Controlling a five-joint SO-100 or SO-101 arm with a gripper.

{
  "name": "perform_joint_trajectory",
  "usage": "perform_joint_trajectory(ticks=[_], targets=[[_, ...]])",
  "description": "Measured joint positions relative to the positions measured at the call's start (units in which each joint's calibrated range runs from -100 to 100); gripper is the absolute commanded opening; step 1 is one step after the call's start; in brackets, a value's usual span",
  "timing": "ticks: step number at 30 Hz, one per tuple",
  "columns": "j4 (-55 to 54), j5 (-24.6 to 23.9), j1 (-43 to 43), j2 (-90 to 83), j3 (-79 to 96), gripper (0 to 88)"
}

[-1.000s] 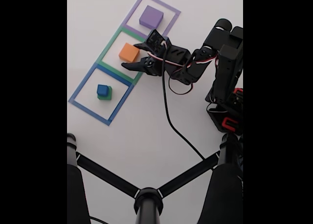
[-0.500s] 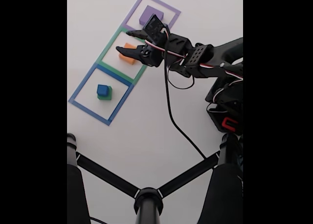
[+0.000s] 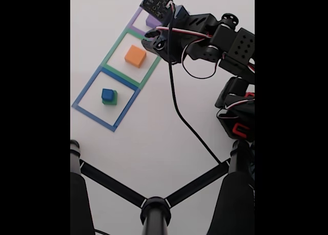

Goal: Tower of hanoi

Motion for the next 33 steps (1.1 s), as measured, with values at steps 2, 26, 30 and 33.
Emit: perform_joint_trajectory(ticks=[2,26,30,33], targets=[[10.8,-2.6,-0.4,-0.1,-8.4,0.1],[33.7,-6.7,-11.1,-7.9,-28.7,26.2],[25.8,-5.7,-11.4,-8.8,-20.3,29.1],[19.9,-2.4,-11.4,-9.5,-13.7,30.9]])
